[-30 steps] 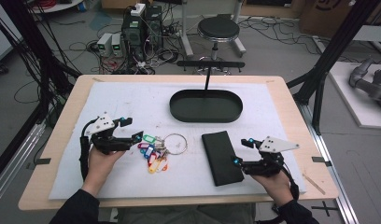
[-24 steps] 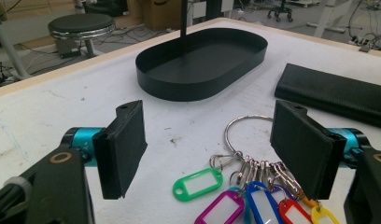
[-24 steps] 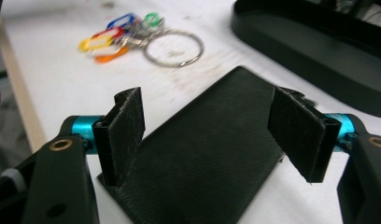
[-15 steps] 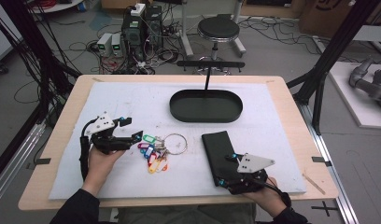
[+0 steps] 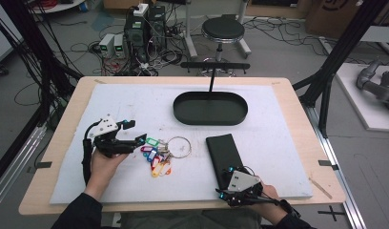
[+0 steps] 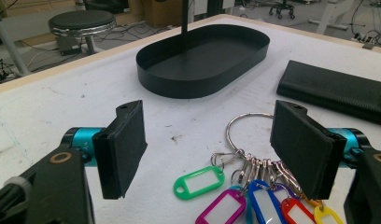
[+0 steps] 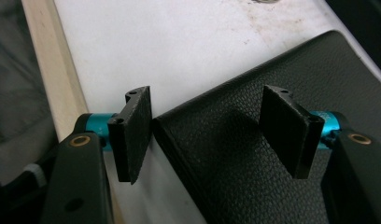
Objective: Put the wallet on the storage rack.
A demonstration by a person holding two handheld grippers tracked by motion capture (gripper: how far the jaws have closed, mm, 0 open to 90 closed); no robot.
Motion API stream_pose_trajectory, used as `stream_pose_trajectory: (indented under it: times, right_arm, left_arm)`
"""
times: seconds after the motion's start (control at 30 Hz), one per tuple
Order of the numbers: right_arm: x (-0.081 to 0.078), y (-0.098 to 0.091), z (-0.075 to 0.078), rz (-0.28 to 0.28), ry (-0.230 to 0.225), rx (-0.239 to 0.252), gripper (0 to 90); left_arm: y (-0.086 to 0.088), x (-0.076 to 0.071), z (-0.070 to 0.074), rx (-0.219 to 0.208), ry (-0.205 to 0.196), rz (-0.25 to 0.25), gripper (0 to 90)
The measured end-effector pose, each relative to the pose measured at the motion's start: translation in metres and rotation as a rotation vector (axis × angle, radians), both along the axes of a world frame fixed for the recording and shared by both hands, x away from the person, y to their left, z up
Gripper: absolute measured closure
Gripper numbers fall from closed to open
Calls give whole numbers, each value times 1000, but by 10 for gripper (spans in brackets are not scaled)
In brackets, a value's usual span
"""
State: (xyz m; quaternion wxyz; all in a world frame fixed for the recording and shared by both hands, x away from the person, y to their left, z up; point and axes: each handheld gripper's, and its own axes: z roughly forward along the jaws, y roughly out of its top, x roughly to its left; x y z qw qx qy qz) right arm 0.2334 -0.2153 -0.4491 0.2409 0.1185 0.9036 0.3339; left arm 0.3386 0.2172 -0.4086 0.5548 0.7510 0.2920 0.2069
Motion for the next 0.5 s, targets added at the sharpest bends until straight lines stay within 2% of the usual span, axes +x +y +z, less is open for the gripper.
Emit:
stream_pose_trajectory:
  times: [0.1, 0.2, 0.37, 0.4, 0.5]
  right_arm:
    - [0, 0, 0, 17, -15, -9, 401]
    - [-2, -1, 2, 53, -16, -12, 542]
    - [0, -5, 8, 49, -13, 1, 673]
    - [1, -7, 10, 44, -22, 9, 689]
    - [4, -16, 17, 7, -29, 74, 730]
  left_arm:
    - [0, 0, 0, 2, 2, 0, 266]
    - [0, 0, 0, 0, 3, 0, 266]
    - [-1, 0, 0, -2, 5, -1, 266]
    - [-1, 0, 0, -4, 7, -1, 266]
    - [0, 0, 0, -1, 8, -2, 266]
